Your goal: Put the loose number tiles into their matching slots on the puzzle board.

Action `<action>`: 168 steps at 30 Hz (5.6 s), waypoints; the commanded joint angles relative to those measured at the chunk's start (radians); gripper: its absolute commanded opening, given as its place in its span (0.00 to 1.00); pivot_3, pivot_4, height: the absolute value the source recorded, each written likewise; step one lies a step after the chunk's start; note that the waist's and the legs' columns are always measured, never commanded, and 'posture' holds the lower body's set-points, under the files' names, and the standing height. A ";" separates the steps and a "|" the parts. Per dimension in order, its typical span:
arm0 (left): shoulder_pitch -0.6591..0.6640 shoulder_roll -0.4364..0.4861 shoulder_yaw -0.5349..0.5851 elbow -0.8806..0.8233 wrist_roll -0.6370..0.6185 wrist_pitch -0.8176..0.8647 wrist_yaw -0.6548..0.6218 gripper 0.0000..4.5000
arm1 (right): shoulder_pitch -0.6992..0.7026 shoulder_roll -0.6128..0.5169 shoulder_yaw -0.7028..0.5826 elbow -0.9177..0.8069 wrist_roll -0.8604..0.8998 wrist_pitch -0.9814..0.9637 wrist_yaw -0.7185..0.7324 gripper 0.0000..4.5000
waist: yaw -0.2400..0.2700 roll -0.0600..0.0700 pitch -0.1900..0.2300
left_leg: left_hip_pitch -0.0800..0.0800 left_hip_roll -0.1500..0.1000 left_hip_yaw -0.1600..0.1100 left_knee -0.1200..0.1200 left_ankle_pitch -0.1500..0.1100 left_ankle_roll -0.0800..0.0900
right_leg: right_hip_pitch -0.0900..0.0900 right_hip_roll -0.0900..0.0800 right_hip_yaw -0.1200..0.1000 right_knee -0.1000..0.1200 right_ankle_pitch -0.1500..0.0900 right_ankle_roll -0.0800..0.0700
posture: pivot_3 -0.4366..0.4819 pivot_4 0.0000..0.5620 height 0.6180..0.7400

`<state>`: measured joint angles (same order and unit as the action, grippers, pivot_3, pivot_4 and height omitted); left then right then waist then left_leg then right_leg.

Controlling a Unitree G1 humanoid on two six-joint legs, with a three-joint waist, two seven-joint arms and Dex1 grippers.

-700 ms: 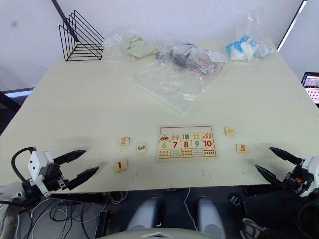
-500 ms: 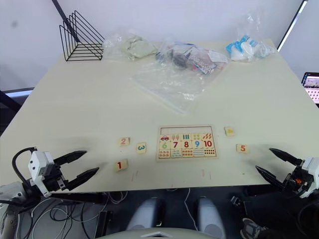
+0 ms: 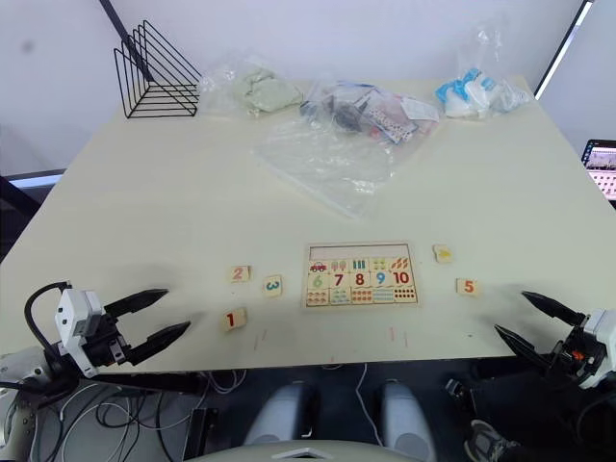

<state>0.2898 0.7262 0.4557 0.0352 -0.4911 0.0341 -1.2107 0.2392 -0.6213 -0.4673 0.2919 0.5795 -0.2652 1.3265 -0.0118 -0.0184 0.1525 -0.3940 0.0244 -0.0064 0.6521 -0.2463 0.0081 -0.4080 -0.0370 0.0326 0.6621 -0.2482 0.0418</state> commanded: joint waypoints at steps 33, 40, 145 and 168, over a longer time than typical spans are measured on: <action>-0.036 0.032 -0.008 0.037 0.008 -0.055 -0.047 0.99 | -0.005 0.023 -0.011 -0.023 0.006 -0.017 -0.006 1.00 | 0.000 0.000 0.000 | 0.000 0.000 0.000 0.000 0.000 0.000 | 0.000 0.000 0.000 0.000 0.000 0.000 | 0.48 0.27 1.00; -0.041 0.038 -0.016 0.043 0.012 -0.063 -0.062 0.99 | -0.007 0.024 -0.011 -0.027 0.006 -0.017 -0.007 1.00 | 0.000 0.000 0.000 | 0.000 0.000 0.000 0.000 0.000 0.000 | 0.000 0.000 0.000 0.000 0.000 0.000 | 0.48 0.27 1.00; -0.856 0.148 -0.600 0.009 0.217 0.244 -0.214 0.20 | 0.157 0.171 0.046 -0.353 0.109 -0.050 0.010 1.00 | 0.003 0.001 0.001 | -0.001 0.000 -0.003 0.001 0.000 0.000 | 0.000 0.002 -0.001 0.001 0.001 0.002 | 0.48 0.27 1.00; -1.142 -0.101 -0.884 0.203 0.534 0.282 -0.124 0.20 | 0.194 0.179 0.064 -0.401 0.093 -0.071 -0.039 1.00 | 0.000 0.000 0.001 | -0.003 -0.002 -0.004 0.003 0.000 0.000 | 0.000 0.004 0.004 0.001 0.001 0.003 | 0.48 0.27 1.00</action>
<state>-0.8296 0.6245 -0.4301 0.2449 0.0259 0.3231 -1.3366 0.4260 -0.4444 -0.3995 -0.0730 0.6676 -0.3195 1.2931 -0.0117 -0.0180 0.1538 -0.3967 0.0224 -0.0103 0.6547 -0.2461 0.0082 -0.4079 -0.0329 0.0362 0.6631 -0.2469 0.0446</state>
